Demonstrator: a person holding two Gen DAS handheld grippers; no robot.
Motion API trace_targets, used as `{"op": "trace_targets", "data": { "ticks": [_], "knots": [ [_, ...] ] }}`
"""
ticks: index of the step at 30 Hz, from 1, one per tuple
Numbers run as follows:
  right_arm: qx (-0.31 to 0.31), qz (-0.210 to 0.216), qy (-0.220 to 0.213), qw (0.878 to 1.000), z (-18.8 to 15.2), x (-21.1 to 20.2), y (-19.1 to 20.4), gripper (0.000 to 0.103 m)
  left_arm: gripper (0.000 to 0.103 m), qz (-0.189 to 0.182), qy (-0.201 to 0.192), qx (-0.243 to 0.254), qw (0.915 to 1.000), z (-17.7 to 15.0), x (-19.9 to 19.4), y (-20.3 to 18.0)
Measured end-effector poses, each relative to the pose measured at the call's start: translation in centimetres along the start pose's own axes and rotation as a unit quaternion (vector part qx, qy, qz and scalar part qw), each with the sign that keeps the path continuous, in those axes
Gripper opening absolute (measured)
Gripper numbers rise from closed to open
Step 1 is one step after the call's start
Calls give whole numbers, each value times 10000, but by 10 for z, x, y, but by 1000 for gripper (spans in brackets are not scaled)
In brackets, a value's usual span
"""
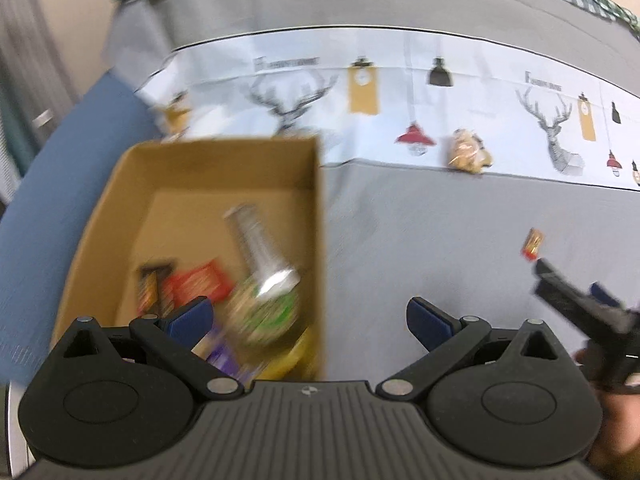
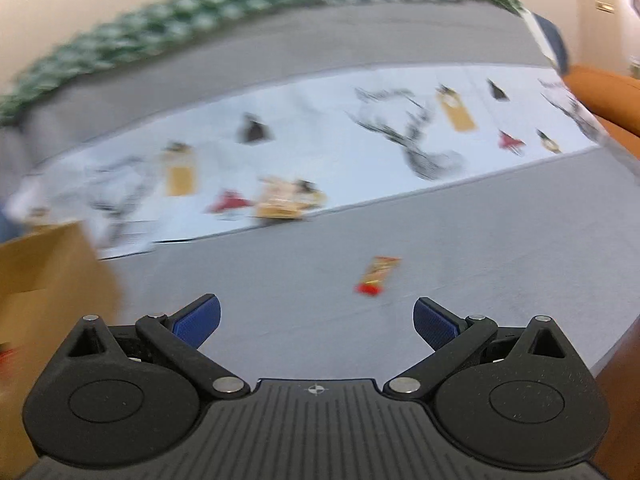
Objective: Organize snacks
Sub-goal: 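Grasp the biscuit bag with the left tool while the right tool grasps the red-yellow candy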
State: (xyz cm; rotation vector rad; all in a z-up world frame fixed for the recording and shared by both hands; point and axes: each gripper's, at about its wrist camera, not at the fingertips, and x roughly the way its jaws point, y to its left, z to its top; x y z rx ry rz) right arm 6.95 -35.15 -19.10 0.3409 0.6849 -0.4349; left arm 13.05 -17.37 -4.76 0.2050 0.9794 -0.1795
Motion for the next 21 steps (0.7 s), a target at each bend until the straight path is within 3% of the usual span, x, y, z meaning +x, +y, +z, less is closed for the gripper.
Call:
{"op": "trace_targets", "data": {
  "ticks": [4,10,12,15,21],
  "knots": [
    [182,-278,211,9992,6,88,-17,102,103,-171,-8,343,9993,58,54,-51],
    [269,-613,816,9944,-10,184,-39,103,103,-523,-27,1037,9932,140,179,-134],
    [-12,-851,616,9945,-8,194,-37,102,103,-742,50,1276,9890,162,227,-164],
    [-33,-757,511,9958,-6,204,-43,102,103,-1023,312,1509,9828,181,286,-199],
    [-100,-760,395,9963,-4,207,-45,102,103,-1132,667,1535,9794,202,349,-235]
  ]
}}
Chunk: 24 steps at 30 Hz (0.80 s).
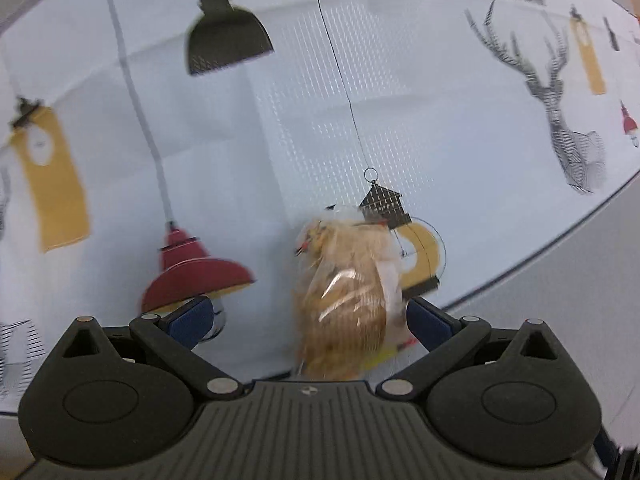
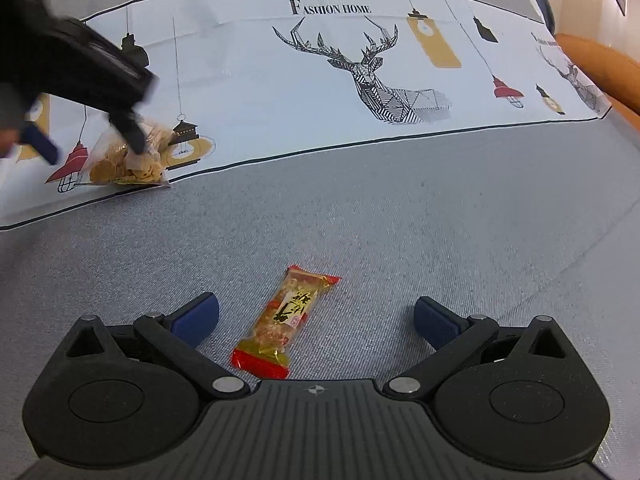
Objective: Organize snacks
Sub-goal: 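Grasp the biscuit bag with the left tool while the right tool grasps the red-yellow candy, then carry the biscuit bag and red-yellow candy with both tools over the box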
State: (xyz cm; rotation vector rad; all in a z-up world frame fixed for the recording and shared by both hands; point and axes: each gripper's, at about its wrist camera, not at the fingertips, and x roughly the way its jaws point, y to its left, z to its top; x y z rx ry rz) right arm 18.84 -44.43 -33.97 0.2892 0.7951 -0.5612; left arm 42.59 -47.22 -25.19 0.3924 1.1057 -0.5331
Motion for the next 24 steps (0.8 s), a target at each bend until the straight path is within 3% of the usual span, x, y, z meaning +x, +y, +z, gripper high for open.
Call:
{"op": "trace_targets", "data": {
  "ticks": [3,4,5,7,8,11,16,21,24],
  "knots": [
    [6,-77,-38,10000,0,-8,0,102,98,-51,206,-192,9996,3,11,1],
    [17,-107,-37,9999,0,-8,0,102,86,-49,107,-212,9997,1,9,0],
    [37,-109,-35,9999,0,-10,1,96,54,-140,70,-125,9998,0,7,-2],
    [-23,-7,-239,9997,0,-20,5,28,49,-59,-109,38,9999,-5,-4,-6],
    [-152,110,-271,9995,1,-22,8,18,49,-103,-263,107,9995,-9,-12,-7],
    [22,203,-341,9992,4,-25,4,18,49,-124,-461,60,9988,-19,-42,-4],
    [370,6,-912,9951,22,-43,-8,18,49,71,-704,-142,9974,-52,-114,9],
    [426,64,-1163,9923,26,-66,-15,18,49,566,-850,-313,9943,-117,-217,22],
    [543,78,-1139,9920,26,-100,-22,18,49,727,-963,-479,9915,-168,-273,37]
  ]
}}
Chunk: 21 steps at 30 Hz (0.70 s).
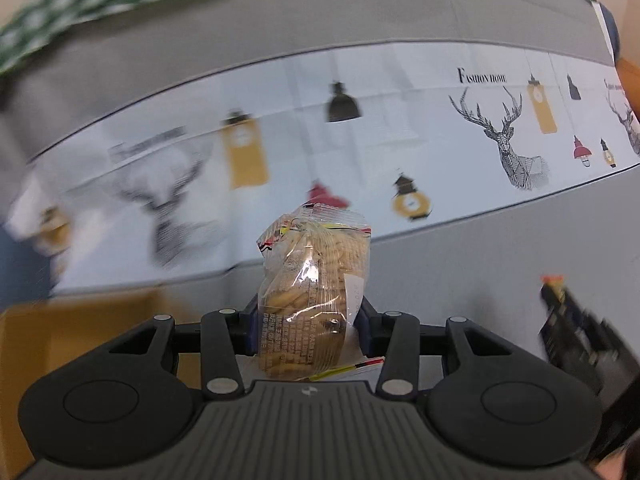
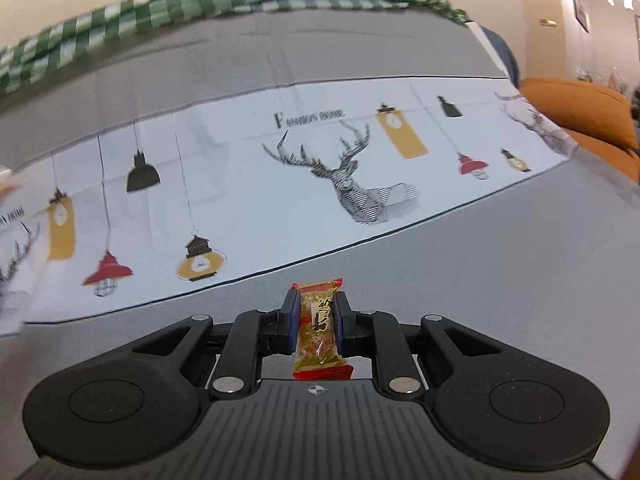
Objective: Organize snacks
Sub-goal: 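Carry the biscuit bag and red-yellow candy with both tools over the box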
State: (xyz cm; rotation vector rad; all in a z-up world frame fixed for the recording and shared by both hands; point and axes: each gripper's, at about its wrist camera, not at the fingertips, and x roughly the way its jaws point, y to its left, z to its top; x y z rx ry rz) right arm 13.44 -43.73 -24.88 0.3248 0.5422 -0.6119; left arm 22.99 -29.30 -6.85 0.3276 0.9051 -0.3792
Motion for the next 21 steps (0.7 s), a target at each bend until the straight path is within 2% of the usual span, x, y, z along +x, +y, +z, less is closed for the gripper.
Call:
{"op": "trace_targets", "data": {
  "ticks": [4,10,14,18,21],
  "knots": [
    [52,474,-14,9989,12,-76,-1,18,49,236,-133,-178,9995,-57,-72,33],
    [-463,1468,-62,9881,7,-208,7,18,49,550,-279,-632,9961,-145,-160,83],
    [-644,2139,152,9746,-4,-278,22,18,49,695,-219,-867,9936,-203,-201,108],
    [-805,2801,426,9556,-16,-333,42,18,49,731,-156,-1103,9911,-252,-230,128],
    [-1190,3138,293,9415,-23,-371,62,18,49,827,-210,-1230,9887,-281,-247,137]
  ]
}}
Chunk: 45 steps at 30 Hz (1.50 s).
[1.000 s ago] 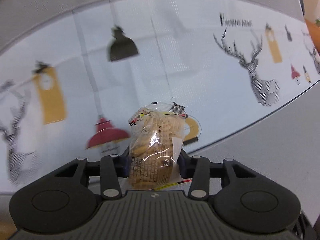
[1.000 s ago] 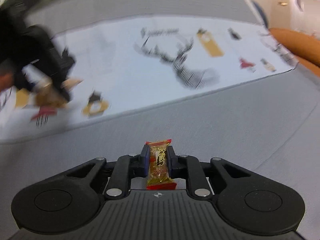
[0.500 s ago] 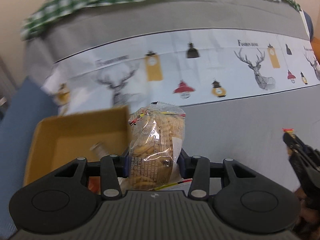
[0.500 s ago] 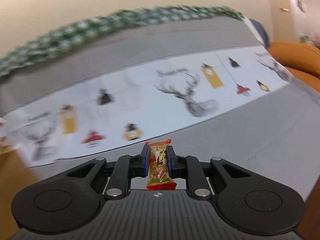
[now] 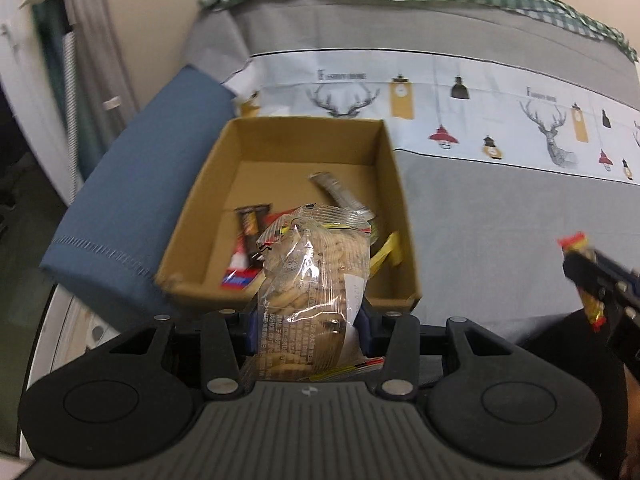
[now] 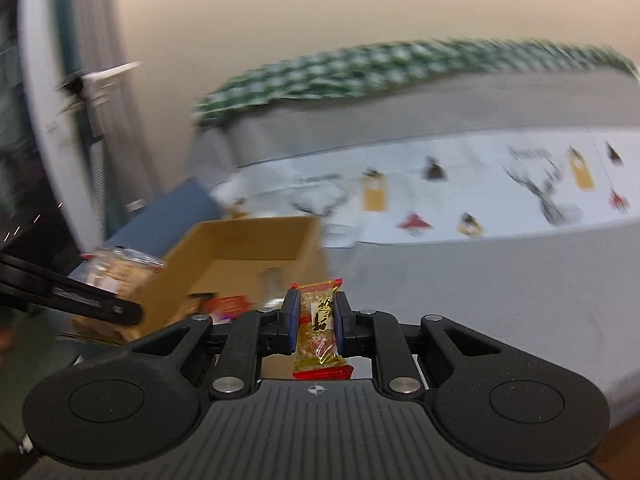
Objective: Organize snacks
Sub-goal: 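Carry the biscuit bag and red-yellow candy with both tools over the box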
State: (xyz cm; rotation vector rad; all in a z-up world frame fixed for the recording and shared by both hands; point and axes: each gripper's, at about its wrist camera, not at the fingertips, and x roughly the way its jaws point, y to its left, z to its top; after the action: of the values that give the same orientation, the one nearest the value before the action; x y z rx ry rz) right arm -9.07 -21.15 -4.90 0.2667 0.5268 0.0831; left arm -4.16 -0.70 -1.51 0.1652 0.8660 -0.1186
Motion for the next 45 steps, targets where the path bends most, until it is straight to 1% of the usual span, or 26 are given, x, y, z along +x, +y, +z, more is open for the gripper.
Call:
{"op": "trace_targets", "data": {
  "ticks": [3,6,9,12,20,33,45],
  "knots": [
    [-380,221,-70,9990,1,-13,28,18,49,63,-113,-63,9999,-20,-13,10],
    [-603,383,-12,9974,0,-19,46,18,49,50,-170,-94,9998,-32,-20,14],
    [-785,465,10,9958,1,-25,56,18,49,-74,-148,-154,9997,-37,-22,15],
    [-874,468,-27,9951,2,-29,61,18,49,-120,-183,-189,9996,-37,-23,17],
    [-830,413,7,9957,2,-30,59,18,49,-147,-185,-152,9996,-36,-21,14],
    [-790,469,117,9957,1,-22,58,18,49,-113,-107,-154,9998,-37,-16,13],
    [-751,484,326,9955,-2,-11,60,18,49,-96,34,-218,9997,-37,-3,15]
  ]
}}
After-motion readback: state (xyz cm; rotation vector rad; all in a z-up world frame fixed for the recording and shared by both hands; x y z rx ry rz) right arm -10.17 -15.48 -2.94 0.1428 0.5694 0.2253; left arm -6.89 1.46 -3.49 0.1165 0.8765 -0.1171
